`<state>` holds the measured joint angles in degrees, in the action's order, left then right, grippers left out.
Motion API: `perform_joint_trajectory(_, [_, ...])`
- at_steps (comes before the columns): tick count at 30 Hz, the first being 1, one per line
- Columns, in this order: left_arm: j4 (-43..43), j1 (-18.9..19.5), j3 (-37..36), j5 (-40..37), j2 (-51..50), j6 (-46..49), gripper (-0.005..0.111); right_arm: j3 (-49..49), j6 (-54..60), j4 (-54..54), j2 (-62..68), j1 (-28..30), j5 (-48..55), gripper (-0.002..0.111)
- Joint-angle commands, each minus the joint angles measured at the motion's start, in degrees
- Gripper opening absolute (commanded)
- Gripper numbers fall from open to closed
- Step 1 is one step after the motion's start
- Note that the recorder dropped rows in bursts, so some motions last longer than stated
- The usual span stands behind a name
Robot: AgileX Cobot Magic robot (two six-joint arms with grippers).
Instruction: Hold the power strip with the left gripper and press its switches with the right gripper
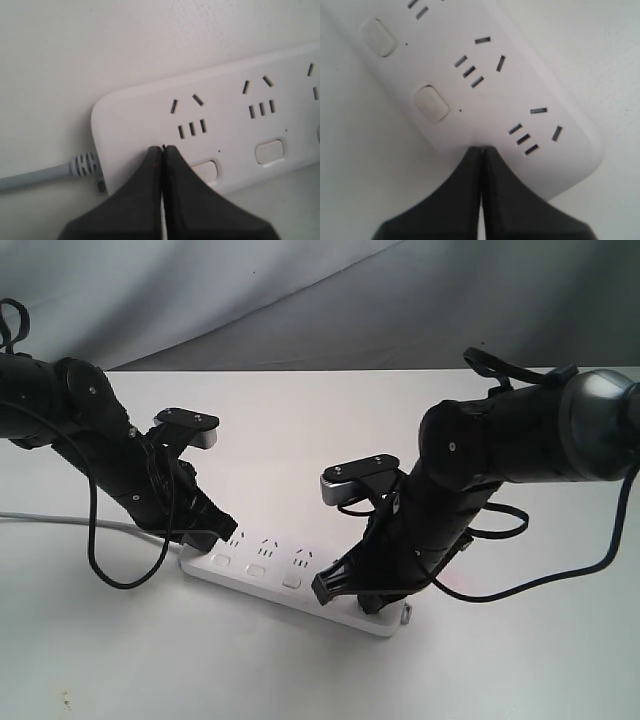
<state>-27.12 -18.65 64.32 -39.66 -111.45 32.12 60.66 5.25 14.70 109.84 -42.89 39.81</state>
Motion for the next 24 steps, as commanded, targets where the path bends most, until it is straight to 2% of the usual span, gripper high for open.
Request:
perform_joint_trajectory(1, [0.2, -0.31, -0.01, -0.64, -0.84, -0.28, 0.0, -2.47, -5.84, -14.7, 5.42, -1.8, 5.22, 0.0])
perform_joint_trajectory(7, [0.2, -0.31, -0.01, -0.65, -0.84, -0.38, 0.0, 0.45, -12.04, -24.85, 5.98, -6.67, 10.85, 0.0])
perform_joint_trajectory(20, [0.2, -0.31, -0.01, -0.87, -0.84, -0.37, 0.0, 0.45, -12.17, -22.65, 8.49, -7.4, 12.6, 0.0])
perform_joint_trajectory(24, [0.2, -0.31, -0.01, -0.87, -0.84, -0.37, 0.0, 4.61, -11.96, -22.65, 6.96, -7.4, 15.97, 0.0])
